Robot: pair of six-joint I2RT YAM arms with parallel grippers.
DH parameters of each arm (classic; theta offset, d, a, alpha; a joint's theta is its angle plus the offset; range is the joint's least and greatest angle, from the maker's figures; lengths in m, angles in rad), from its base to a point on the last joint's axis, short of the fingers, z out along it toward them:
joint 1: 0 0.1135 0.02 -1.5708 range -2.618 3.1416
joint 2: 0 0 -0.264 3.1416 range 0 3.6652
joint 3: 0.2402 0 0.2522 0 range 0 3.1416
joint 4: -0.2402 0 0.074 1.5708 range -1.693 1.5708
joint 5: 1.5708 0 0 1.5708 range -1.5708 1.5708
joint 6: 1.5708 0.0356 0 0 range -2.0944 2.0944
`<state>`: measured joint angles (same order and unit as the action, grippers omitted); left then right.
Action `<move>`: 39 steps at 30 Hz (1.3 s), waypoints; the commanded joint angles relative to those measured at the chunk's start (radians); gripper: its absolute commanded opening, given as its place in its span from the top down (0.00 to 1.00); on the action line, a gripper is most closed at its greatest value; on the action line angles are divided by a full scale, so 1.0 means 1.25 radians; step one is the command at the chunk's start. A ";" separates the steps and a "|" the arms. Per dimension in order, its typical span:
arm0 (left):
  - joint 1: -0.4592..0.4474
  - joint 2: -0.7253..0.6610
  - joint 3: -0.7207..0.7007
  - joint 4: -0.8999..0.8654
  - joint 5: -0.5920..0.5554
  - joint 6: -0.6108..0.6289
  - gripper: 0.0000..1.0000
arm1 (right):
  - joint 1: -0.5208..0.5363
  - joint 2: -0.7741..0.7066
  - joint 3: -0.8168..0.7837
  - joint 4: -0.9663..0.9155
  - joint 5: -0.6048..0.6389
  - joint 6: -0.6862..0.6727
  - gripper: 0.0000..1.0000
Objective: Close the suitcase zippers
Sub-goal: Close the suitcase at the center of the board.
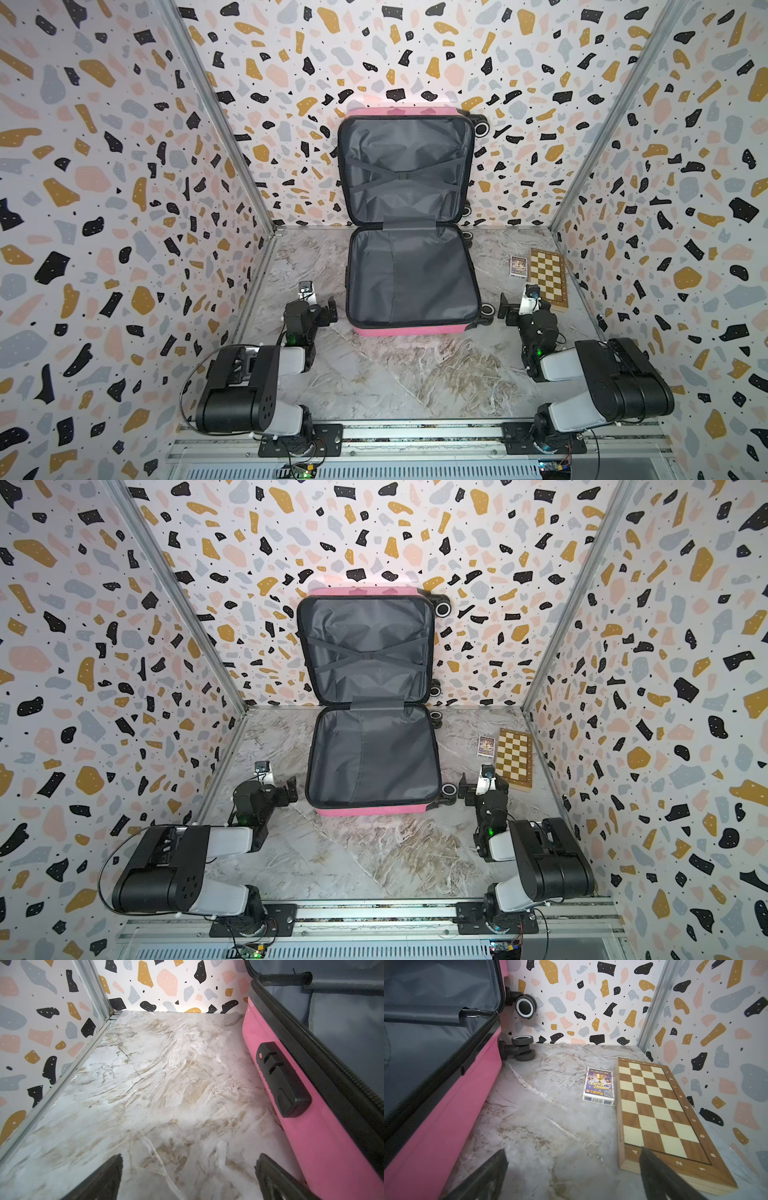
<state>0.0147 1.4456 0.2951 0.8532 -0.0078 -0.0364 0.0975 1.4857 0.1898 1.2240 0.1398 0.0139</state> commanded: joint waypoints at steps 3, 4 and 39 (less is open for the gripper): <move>-0.004 -0.002 0.019 0.020 0.006 0.012 0.00 | -0.003 -0.008 0.015 -0.002 -0.011 -0.008 0.00; -0.004 -0.002 0.019 0.019 0.006 0.013 0.00 | -0.002 -0.007 0.015 -0.002 -0.011 -0.009 0.00; -0.004 -0.286 0.066 -0.334 -0.212 -0.141 0.00 | -0.015 -0.130 0.287 -0.520 0.030 0.067 0.00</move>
<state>0.0120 1.1652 0.3077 0.6563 -0.1791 -0.1116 0.0860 1.3525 0.4549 0.8043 0.1829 0.0528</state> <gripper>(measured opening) 0.998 0.998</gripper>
